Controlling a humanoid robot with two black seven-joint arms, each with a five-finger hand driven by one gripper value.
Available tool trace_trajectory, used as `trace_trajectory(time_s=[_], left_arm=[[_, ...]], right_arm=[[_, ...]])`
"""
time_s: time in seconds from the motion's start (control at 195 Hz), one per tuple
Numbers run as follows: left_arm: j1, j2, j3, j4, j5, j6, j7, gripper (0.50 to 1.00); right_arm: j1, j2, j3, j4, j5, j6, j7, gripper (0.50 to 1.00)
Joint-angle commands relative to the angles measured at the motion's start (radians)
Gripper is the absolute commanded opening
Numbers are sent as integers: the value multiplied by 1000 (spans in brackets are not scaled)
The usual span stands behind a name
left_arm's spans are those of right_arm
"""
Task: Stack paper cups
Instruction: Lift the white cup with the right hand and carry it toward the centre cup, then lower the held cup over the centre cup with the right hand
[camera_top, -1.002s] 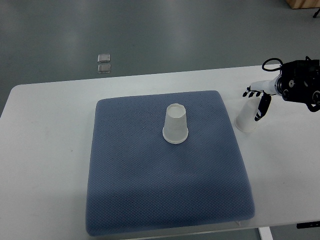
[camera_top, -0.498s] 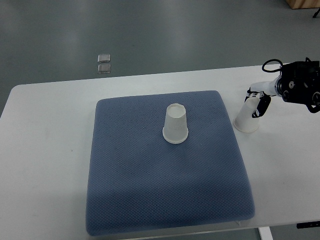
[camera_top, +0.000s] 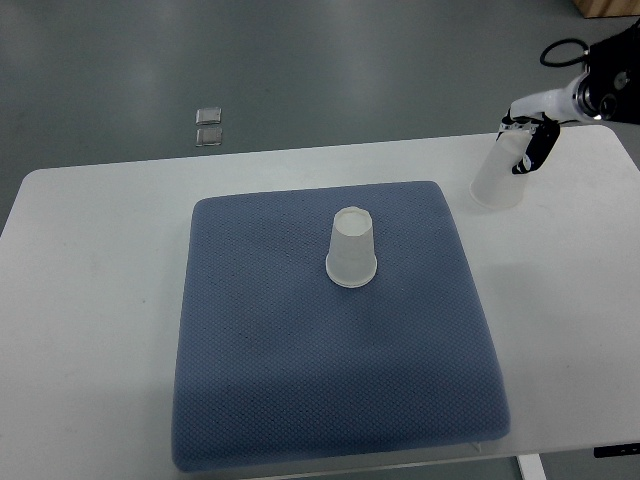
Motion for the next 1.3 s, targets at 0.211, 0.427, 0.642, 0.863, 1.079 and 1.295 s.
trace_trajectory(time_s=[0.211, 0.427, 0.642, 0.863, 1.079, 1.295], left_arm=[[-1, 0, 2, 0, 1, -2, 0, 1000], [-1, 0, 0, -2, 3, -4, -2, 1000], [-1, 0, 0, -14, 1, -4, 0, 1000], [-1, 0, -1, -13, 1, -2, 0, 1000], [-1, 0, -1, -11, 0, -2, 0, 1000], [0, 0, -3, -8, 0, -1, 0, 1000]], right_arm=[[437, -78, -69, 151, -39, 223, -3, 570], [565, -78, -104, 232, -37, 246, -3, 574], [599, 37, -75, 242, 47, 242, -3, 578], [618, 216, -26, 232, 228, 231, -3, 580], [594, 327, 9, 223, 254, 202, -1, 580], [508, 371, 9, 219, 254, 134, -1, 586]])
